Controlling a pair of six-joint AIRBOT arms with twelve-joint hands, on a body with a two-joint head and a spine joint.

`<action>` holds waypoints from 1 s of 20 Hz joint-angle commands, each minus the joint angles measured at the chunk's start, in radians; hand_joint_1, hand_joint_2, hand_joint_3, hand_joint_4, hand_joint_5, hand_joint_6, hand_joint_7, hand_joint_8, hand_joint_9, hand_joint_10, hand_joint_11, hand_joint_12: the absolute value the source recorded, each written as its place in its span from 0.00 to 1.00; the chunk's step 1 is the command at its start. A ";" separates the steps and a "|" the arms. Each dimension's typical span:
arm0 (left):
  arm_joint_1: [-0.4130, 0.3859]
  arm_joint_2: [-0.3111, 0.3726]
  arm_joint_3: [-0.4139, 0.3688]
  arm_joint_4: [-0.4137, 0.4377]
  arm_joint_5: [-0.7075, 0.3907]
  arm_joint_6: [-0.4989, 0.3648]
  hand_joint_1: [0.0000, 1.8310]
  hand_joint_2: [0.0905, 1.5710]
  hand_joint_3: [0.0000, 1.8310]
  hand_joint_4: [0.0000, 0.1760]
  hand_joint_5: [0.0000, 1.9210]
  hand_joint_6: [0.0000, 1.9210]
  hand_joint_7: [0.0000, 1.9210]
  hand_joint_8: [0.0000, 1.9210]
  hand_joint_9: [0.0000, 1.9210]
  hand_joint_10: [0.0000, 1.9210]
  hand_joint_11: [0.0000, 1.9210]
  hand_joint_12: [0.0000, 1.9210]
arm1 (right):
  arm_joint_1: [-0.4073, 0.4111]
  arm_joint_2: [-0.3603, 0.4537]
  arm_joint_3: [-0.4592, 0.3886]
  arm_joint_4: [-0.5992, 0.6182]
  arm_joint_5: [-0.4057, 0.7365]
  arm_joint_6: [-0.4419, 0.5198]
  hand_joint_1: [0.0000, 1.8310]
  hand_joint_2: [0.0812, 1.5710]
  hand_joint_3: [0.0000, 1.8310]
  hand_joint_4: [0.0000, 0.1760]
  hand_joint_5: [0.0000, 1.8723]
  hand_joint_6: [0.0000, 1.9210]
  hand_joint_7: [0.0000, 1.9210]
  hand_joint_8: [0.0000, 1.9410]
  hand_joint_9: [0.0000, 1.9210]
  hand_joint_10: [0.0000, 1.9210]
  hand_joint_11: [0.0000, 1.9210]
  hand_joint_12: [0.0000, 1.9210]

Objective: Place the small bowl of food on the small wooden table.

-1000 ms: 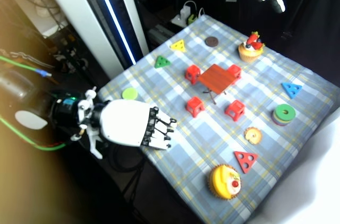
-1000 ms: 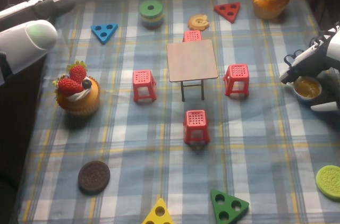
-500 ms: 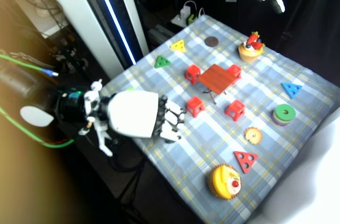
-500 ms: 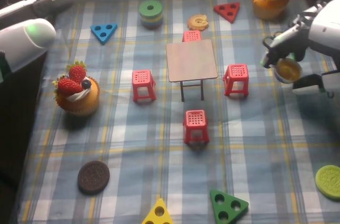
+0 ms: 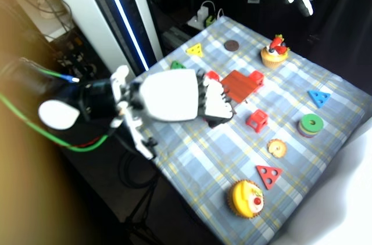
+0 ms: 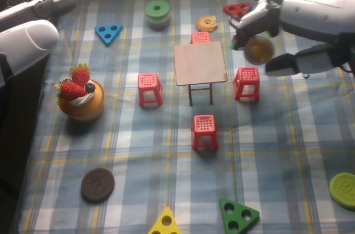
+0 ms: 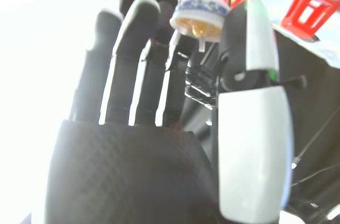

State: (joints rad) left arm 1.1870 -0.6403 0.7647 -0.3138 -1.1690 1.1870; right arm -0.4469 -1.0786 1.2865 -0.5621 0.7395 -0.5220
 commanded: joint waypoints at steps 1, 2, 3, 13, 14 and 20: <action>-0.008 -0.003 0.008 -0.006 -0.117 -0.008 0.00 0.73 0.00 1.00 0.13 0.00 0.02 0.00 0.00 0.00 0.00 0.00 | 0.021 0.004 0.002 0.030 0.098 0.005 0.65 0.65 0.00 0.00 0.62 0.35 0.56 0.71 0.53 0.91 0.51 0.99; -0.008 -0.003 0.008 -0.006 -0.117 -0.008 0.00 0.73 0.00 1.00 0.13 0.00 0.02 0.00 0.00 0.00 0.00 0.00 | 0.026 0.003 0.002 0.026 0.097 0.008 0.65 0.65 0.00 0.00 0.61 0.37 0.56 0.62 0.52 0.84 0.48 1.00; -0.008 -0.003 0.009 -0.006 -0.116 -0.008 0.00 0.73 0.00 1.00 0.13 0.00 0.02 0.00 0.00 0.00 0.00 0.00 | 0.038 -0.002 0.002 0.016 0.096 0.011 0.65 0.65 0.00 0.00 0.61 0.37 0.56 0.62 0.52 0.84 0.48 1.00; -0.008 -0.009 0.014 -0.007 -0.101 -0.008 0.03 0.74 0.00 0.88 0.14 0.00 0.03 0.00 0.00 0.00 0.00 0.00 | 0.094 -0.057 0.020 -0.009 0.095 0.011 0.75 0.62 0.00 0.00 0.61 0.33 0.72 0.10 0.66 0.33 0.52 0.48; -0.008 -0.009 0.014 -0.007 -0.101 -0.008 0.04 0.75 0.00 0.89 0.14 0.00 0.02 0.00 0.00 0.00 0.00 0.00 | 0.094 -0.065 0.021 -0.010 0.094 0.011 0.76 0.63 0.00 0.00 0.59 0.36 0.68 0.15 0.60 0.44 0.51 0.45; -0.009 -0.010 0.015 -0.004 -0.098 -0.014 0.04 0.75 0.00 0.92 0.12 0.00 0.03 0.00 0.00 0.00 0.00 0.00 | 0.099 -0.112 0.039 -0.016 0.074 0.011 0.68 0.66 0.00 0.17 0.57 0.42 0.59 0.39 0.65 0.09 0.44 0.59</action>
State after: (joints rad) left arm 1.1873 -0.6464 0.7731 -0.3180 -1.1492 1.1831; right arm -0.3660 -1.1954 1.3220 -0.6212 0.7147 -0.5110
